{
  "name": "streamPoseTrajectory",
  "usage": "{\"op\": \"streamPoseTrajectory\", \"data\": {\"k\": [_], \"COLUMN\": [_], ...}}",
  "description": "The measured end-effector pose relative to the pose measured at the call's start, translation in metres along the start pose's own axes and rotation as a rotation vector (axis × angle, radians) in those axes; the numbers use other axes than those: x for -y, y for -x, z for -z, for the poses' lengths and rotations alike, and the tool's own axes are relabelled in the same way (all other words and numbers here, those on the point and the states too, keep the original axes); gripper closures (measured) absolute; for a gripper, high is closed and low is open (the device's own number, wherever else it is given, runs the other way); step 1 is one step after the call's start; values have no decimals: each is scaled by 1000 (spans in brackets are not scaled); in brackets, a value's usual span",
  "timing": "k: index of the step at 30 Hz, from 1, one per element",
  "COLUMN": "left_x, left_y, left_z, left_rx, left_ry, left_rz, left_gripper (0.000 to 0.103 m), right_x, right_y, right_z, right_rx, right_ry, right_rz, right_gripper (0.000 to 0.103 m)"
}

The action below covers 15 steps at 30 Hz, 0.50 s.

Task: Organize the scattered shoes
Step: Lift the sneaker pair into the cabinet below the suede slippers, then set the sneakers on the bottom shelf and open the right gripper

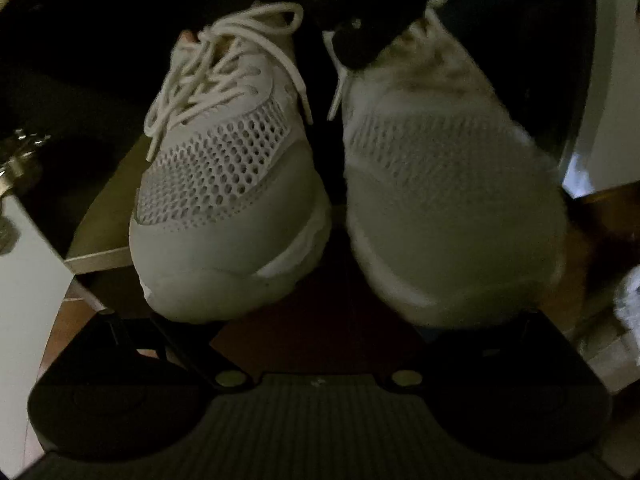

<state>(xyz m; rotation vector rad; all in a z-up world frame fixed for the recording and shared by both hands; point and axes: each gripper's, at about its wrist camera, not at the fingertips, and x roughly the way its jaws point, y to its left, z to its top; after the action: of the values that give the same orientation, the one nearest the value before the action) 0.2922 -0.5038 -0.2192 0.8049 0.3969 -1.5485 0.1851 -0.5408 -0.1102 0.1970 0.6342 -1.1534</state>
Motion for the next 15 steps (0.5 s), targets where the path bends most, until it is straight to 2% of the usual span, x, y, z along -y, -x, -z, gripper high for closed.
{"op": "streamPoseTrajectory", "data": {"k": [3, 6, 8, 10, 15], "left_x": [3, 1, -1, -6, -21], "left_y": [6, 17, 22, 25, 30], "left_z": [12, 26, 31, 29, 21], "left_rx": [-2, -16, -17, -2, 42], "left_ry": [-39, -32, -33, -39, -53], "left_rz": [5, 21, 15, 3, -27], "left_gripper": [9, 8, 8, 8, 8], "right_x": [-1, 3, 0, -2, -10], "right_y": [2, 9, 3, -12, -29], "right_z": [6, 11, 12, 14, 17], "right_rx": [9, -19, -54, -91, -26], "right_ry": [14, -74, -110, -124, -110], "right_rz": [6, 30, 39, 7, 3], "right_gripper": [46, 30, 30, 41, 43]}}
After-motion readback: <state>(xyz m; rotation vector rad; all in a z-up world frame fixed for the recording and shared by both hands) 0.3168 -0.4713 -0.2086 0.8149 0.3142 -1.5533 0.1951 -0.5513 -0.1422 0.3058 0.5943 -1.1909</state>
